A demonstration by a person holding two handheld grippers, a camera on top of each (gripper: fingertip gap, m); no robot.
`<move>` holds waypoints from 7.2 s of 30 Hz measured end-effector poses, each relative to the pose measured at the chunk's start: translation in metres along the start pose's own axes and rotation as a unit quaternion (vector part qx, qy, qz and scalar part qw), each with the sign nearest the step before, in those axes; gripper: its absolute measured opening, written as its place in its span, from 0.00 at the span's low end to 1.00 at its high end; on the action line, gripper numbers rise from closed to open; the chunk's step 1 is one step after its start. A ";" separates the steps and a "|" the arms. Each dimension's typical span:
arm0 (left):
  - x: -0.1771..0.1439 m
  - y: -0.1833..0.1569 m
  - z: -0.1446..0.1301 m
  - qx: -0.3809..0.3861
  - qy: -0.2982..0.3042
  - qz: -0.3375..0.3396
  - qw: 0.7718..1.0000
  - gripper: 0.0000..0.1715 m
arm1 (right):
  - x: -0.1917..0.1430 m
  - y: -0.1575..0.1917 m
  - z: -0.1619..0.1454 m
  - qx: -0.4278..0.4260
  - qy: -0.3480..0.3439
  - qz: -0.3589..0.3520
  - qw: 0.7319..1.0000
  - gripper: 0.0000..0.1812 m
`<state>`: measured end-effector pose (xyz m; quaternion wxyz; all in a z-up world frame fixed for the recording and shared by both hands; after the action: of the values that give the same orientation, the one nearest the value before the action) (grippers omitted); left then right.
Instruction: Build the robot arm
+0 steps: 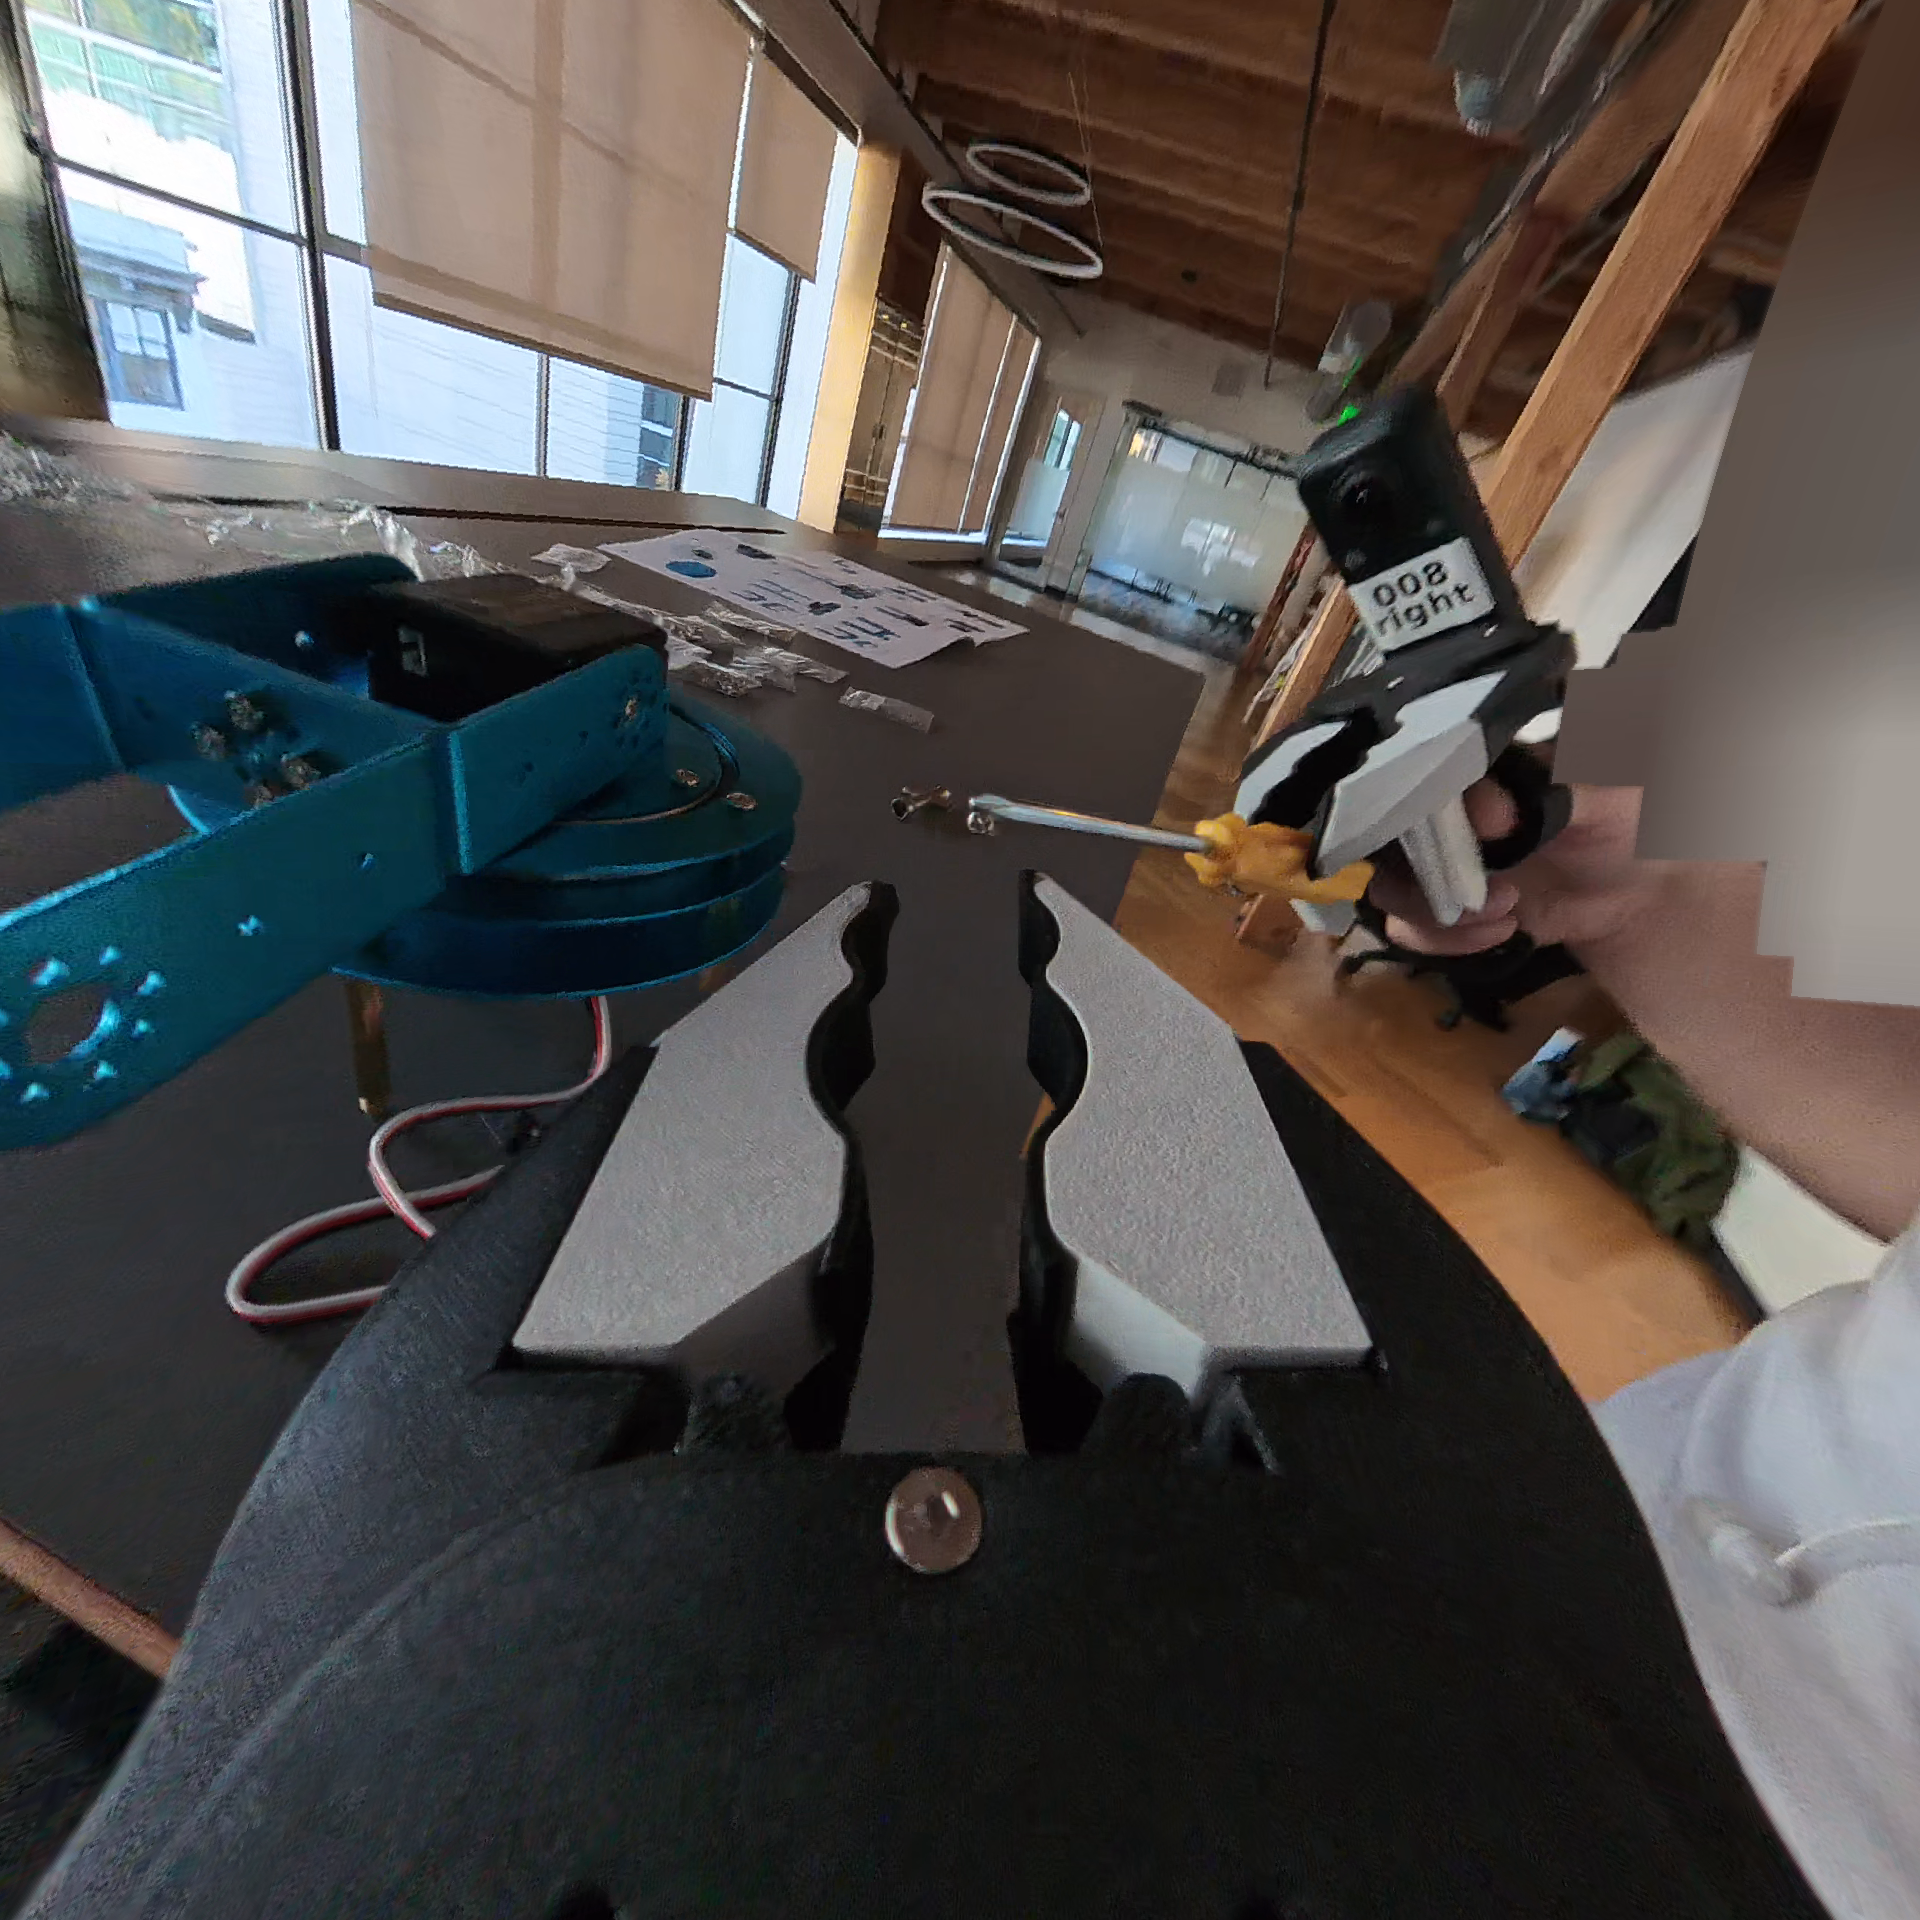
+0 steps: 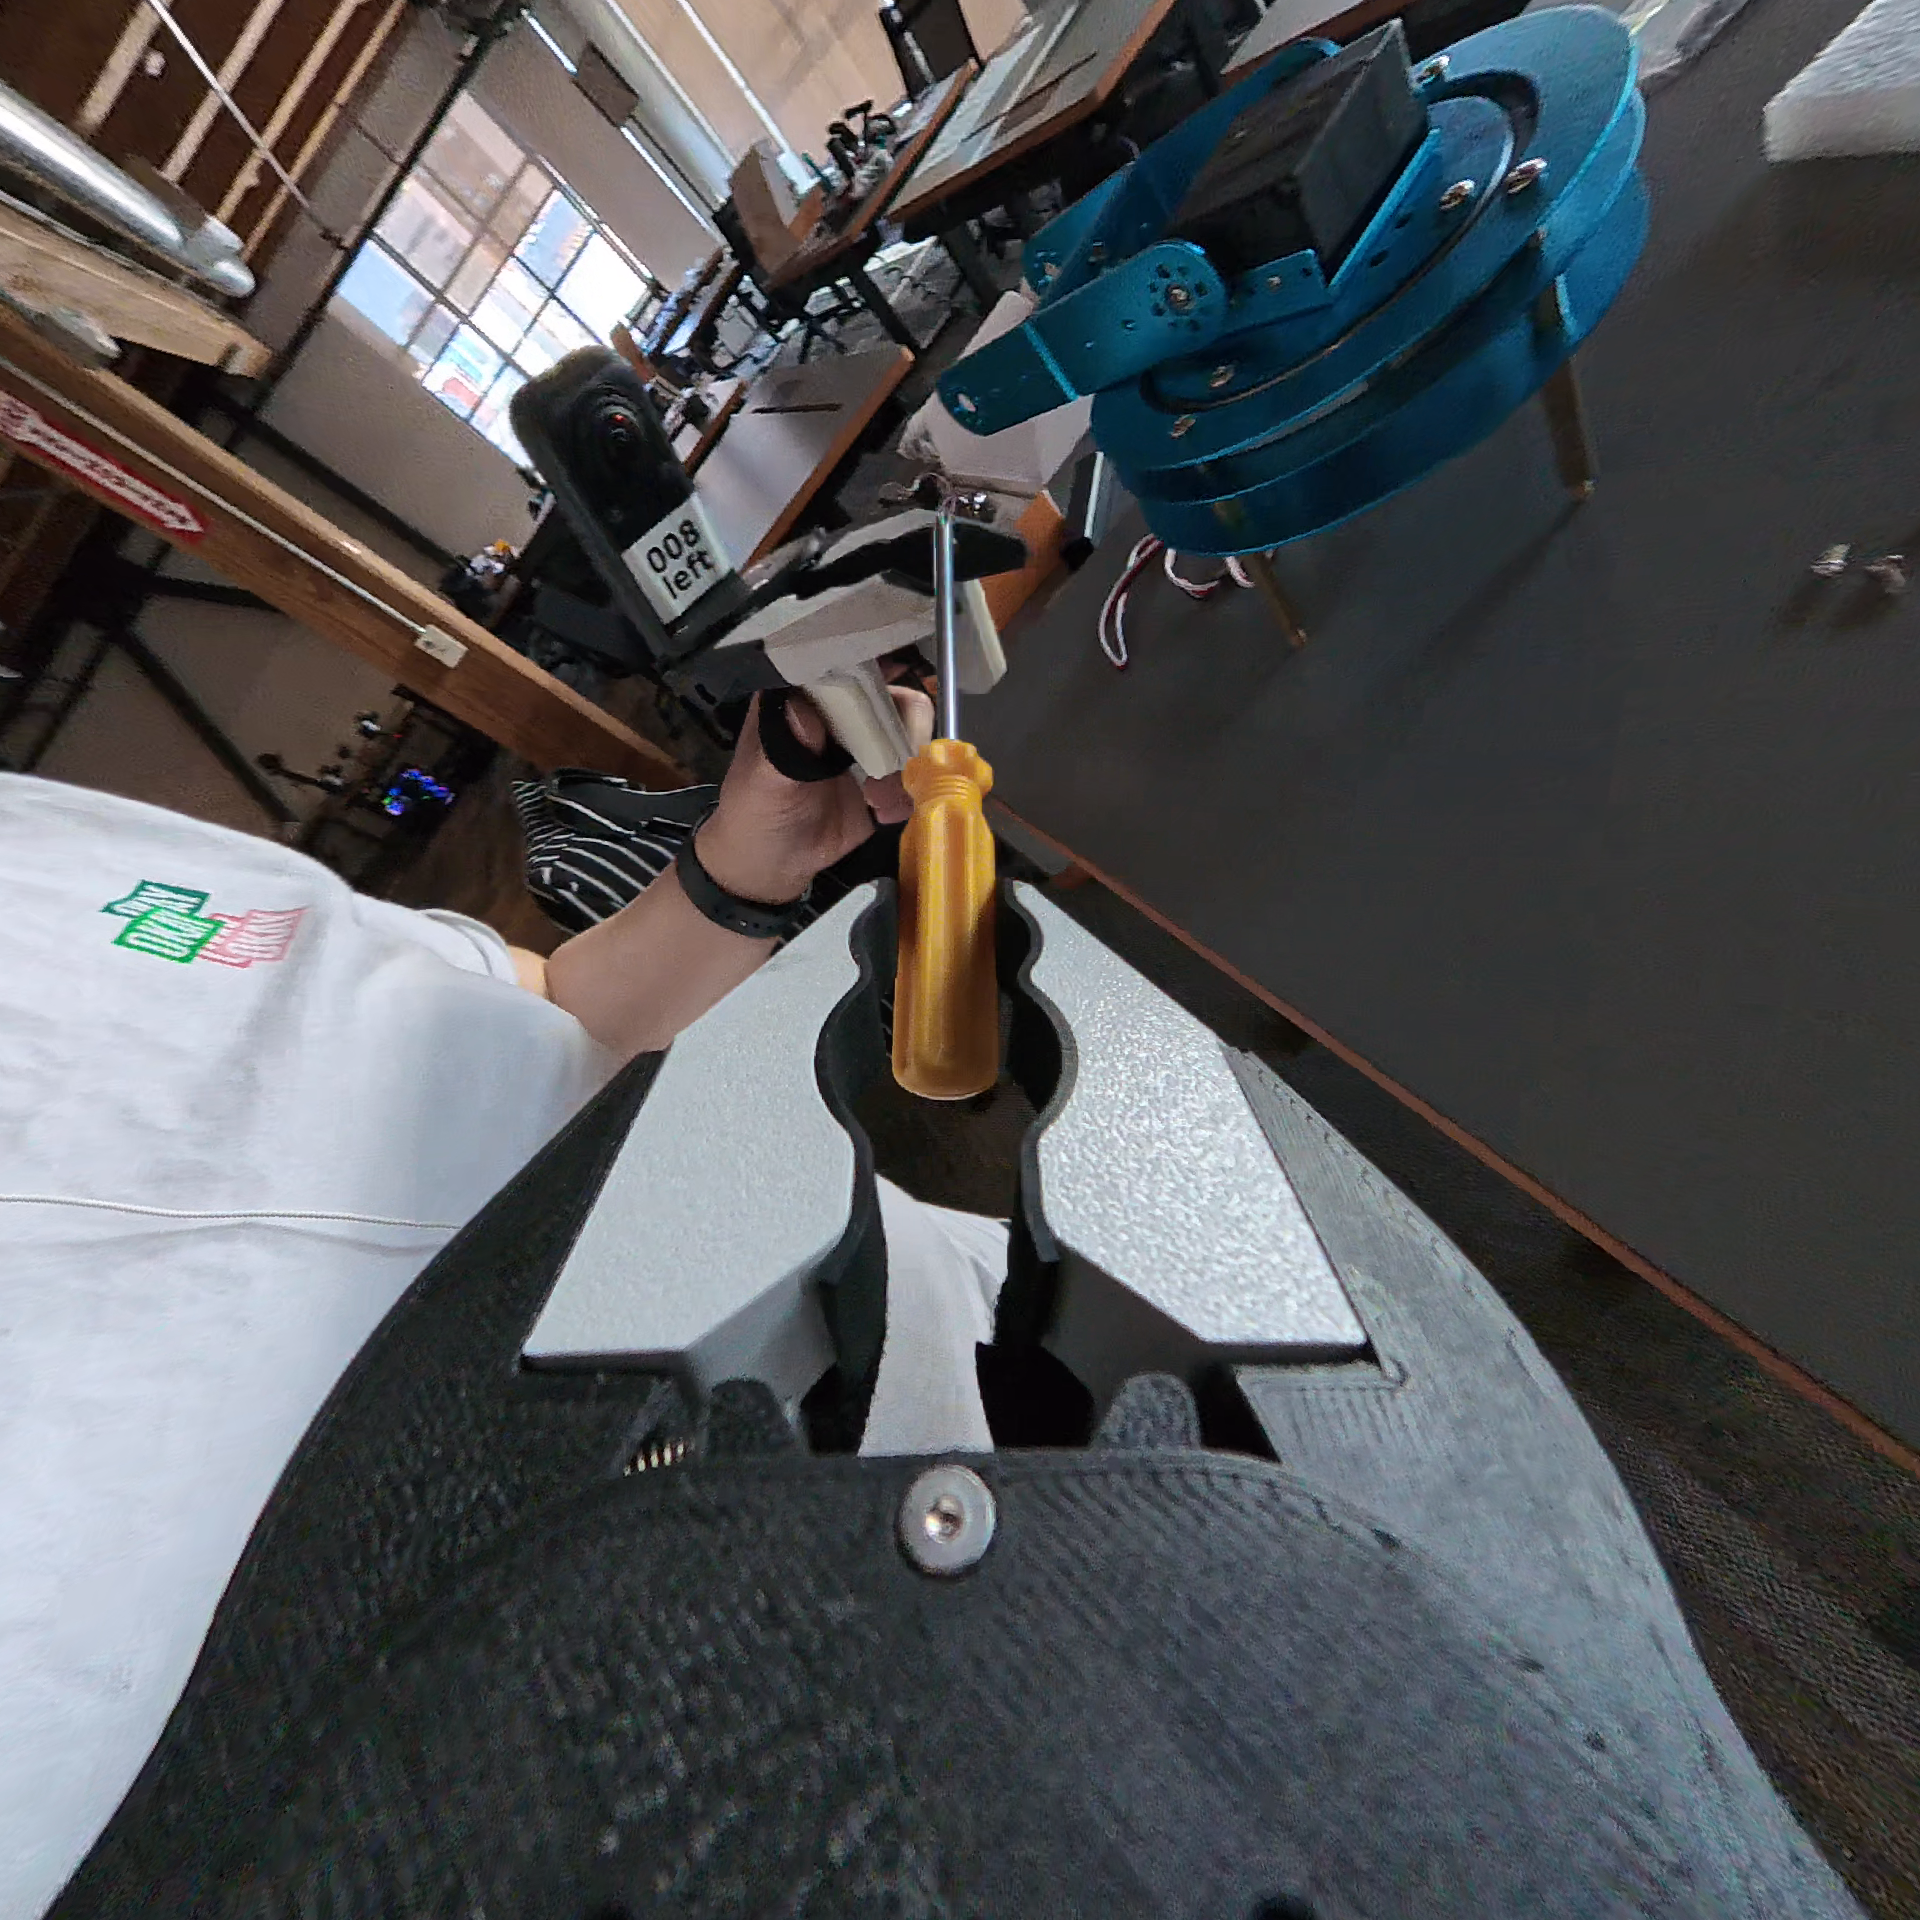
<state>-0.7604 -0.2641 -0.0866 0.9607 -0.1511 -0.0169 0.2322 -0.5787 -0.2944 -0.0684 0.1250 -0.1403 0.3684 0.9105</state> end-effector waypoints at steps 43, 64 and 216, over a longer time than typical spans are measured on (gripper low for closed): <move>-0.038 -0.002 0.006 -0.163 -0.185 -0.109 0.963 0.03 | 0.036 0.024 0.000 0.032 -0.010 0.103 0.994 0.09; -0.079 0.016 0.017 -0.136 -0.133 0.016 0.982 0.00 | 0.007 -0.006 -0.006 0.015 -0.026 0.027 0.999 0.10; 0.844 0.692 0.203 -0.023 -0.061 0.918 0.392 0.27 | 0.077 -0.990 0.751 -0.481 0.192 0.365 0.773 0.10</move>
<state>-0.3343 0.7598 -0.1310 0.1591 -0.0827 0.0680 0.9814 -0.4450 0.9360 -0.2067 -0.3742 -0.2093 -0.0781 0.9001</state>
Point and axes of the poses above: each gripper's, where its closed fingertips meet, x out along the fingers, z out of its top, y = z × x across the jaws, the point moved 6 cm from there along -x, back along the fingers, and after that the axes turned 4 degrees about y, right-handed, at the moved point
